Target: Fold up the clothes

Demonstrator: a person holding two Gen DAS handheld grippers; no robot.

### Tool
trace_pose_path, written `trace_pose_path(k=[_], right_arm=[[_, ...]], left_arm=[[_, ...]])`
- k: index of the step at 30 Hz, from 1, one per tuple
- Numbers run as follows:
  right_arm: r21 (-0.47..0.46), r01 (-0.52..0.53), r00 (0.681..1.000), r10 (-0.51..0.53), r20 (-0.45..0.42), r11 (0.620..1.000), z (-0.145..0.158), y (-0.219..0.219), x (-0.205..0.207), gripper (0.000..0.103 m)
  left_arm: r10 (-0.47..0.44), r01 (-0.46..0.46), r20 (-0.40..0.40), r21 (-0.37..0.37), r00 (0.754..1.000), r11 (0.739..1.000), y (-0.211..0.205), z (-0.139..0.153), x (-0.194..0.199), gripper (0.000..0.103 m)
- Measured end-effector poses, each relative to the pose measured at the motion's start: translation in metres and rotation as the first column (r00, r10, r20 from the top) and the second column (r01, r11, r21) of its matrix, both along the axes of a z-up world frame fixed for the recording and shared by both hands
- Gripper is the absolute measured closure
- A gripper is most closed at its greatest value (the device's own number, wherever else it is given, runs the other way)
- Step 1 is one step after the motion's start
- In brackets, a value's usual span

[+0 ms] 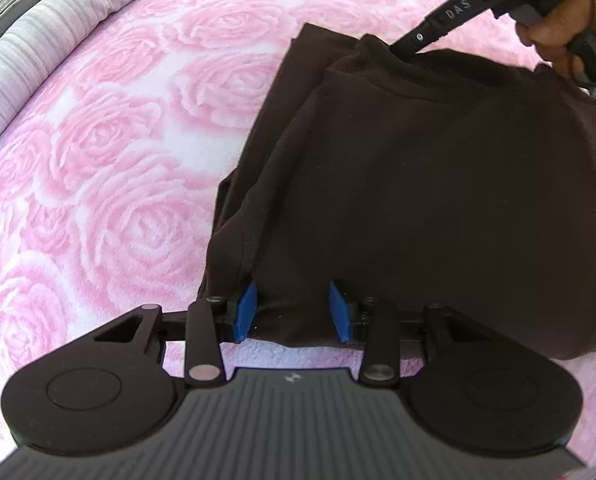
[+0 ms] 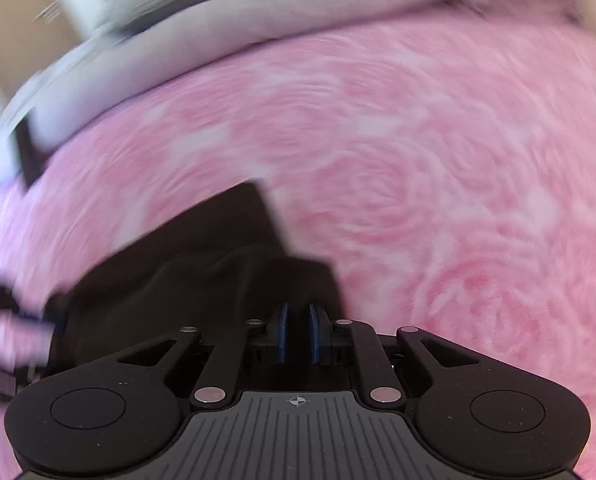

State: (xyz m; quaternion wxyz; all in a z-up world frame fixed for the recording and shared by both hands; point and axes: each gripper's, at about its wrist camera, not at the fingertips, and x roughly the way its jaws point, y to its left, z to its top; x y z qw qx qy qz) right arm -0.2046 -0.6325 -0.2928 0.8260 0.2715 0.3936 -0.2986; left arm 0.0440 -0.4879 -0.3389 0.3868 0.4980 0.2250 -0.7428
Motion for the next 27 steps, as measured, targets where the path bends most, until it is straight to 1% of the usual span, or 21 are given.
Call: trace_pose_path(k=[1, 3, 4, 6, 7, 9, 10, 11, 12, 13, 14, 16, 17, 18, 20, 22, 24, 26, 27], right_arm=[[0.004, 0.023, 1.0, -0.023, -0.002, 1.0, -0.001, -0.005, 0.0, 0.091], [0.011, 0.07, 0.998, -0.07, -0.006, 0.997, -0.003, -0.015, 0.001, 0.091], [0.013, 0.074, 0.997, -0.074, -0.001, 0.997, 0.001, -0.014, 0.0, 0.091], [0.003, 0.034, 0.999, -0.034, 0.009, 0.999, 0.015, 0.004, -0.004, 0.091], [0.005, 0.008, 1.0, -0.008, 0.003, 1.0, 0.017, 0.014, -0.003, 0.091], [0.02, -0.045, 0.999, 0.045, -0.015, 0.999, 0.017, 0.034, 0.001, 0.091], [0.039, -0.067, 0.997, 0.068, -0.029, 0.997, 0.012, 0.043, 0.003, 0.091], [0.059, -0.073, 0.996, 0.076, -0.042, 0.996, 0.005, 0.05, 0.005, 0.089], [0.076, -0.071, 0.996, 0.075, -0.054, 0.995, -0.002, 0.055, 0.006, 0.079], [0.076, -0.068, 0.996, 0.072, -0.05, 0.995, -0.006, 0.06, 0.005, 0.063], [0.066, -0.065, 0.997, 0.067, -0.037, 0.996, -0.007, 0.064, 0.003, 0.056], [0.028, -0.07, 0.996, 0.071, -0.049, 0.997, 0.0, 0.076, -0.001, 0.054], [0.007, -0.075, 0.995, 0.075, -0.059, 0.997, 0.005, 0.082, -0.003, 0.053], [-0.004, -0.078, 0.995, 0.077, -0.056, 0.997, 0.011, 0.089, -0.009, 0.053], [-0.013, -0.085, 0.996, 0.085, -0.038, 0.996, 0.023, 0.104, -0.024, 0.053], [-0.012, -0.107, 0.993, 0.106, -0.059, 0.994, 0.024, 0.123, -0.035, 0.053], [0.016, -0.121, 0.989, 0.122, -0.085, 0.993, 0.014, 0.139, -0.046, 0.053], [0.011, -0.116, 0.989, 0.117, -0.095, 0.993, 0.01, 0.15, -0.055, 0.053], [0.016, -0.097, 0.991, 0.098, -0.093, 0.995, 0.012, 0.153, -0.059, 0.053]], left_arm=[[0.012, -0.012, -0.005, 0.002, 1.0, 1.0, 0.001, 0.003, 0.003, 0.068], [0.026, -0.027, -0.032, -0.013, 0.999, 1.0, 0.004, 0.015, 0.009, 0.075], [0.025, -0.026, -0.041, -0.021, 0.999, 0.999, 0.004, 0.018, 0.01, 0.075], [0.021, -0.023, -0.056, -0.038, 0.998, 0.999, 0.003, 0.022, 0.012, 0.075], [0.019, -0.022, -0.064, -0.046, 0.998, 0.999, 0.003, 0.024, 0.013, 0.075], [0.016, -0.021, -0.08, -0.062, 0.997, 0.998, 0.003, 0.028, 0.016, 0.075], [0.037, -0.042, -0.08, -0.058, 0.996, 0.997, -0.002, 0.022, 0.018, 0.075], [0.06, -0.064, -0.079, -0.054, 0.995, 0.997, -0.007, 0.016, 0.021, 0.075], [0.082, -0.086, -0.078, -0.049, 0.994, 0.995, -0.012, 0.01, 0.024, 0.074], [0.114, -0.117, -0.08, -0.036, 0.99, 0.993, -0.017, 0.005, 0.028, 0.072], [0.145, -0.147, -0.081, -0.023, 0.986, 0.989, -0.023, 0.0, 0.032, 0.063], [0.136, -0.138, -0.073, -0.033, 0.988, 0.99, -0.02, 0.004, 0.028, 0.064], [0.131, -0.133, -0.068, -0.038, 0.989, 0.99, -0.018, 0.006, 0.025, 0.066], [0.125, -0.128, -0.064, -0.043, 0.99, 0.991, -0.016, 0.008, 0.023, 0.068], [0.115, -0.118, -0.054, -0.054, 0.992, 0.992, -0.013, 0.012, 0.019, 0.069], [0.104, -0.107, -0.045, -0.064, 0.994, 0.992, -0.01, 0.016, 0.014, 0.069], [0.094, -0.096, -0.036, -0.074, 0.995, 0.993, -0.007, 0.02, 0.009, 0.069], [0.084, -0.086, -0.026, -0.084, 0.996, 0.993, -0.004, 0.024, 0.005, 0.07], [0.079, -0.08, -0.022, -0.089, 0.997, 0.993, -0.002, 0.026, 0.003, 0.07]])
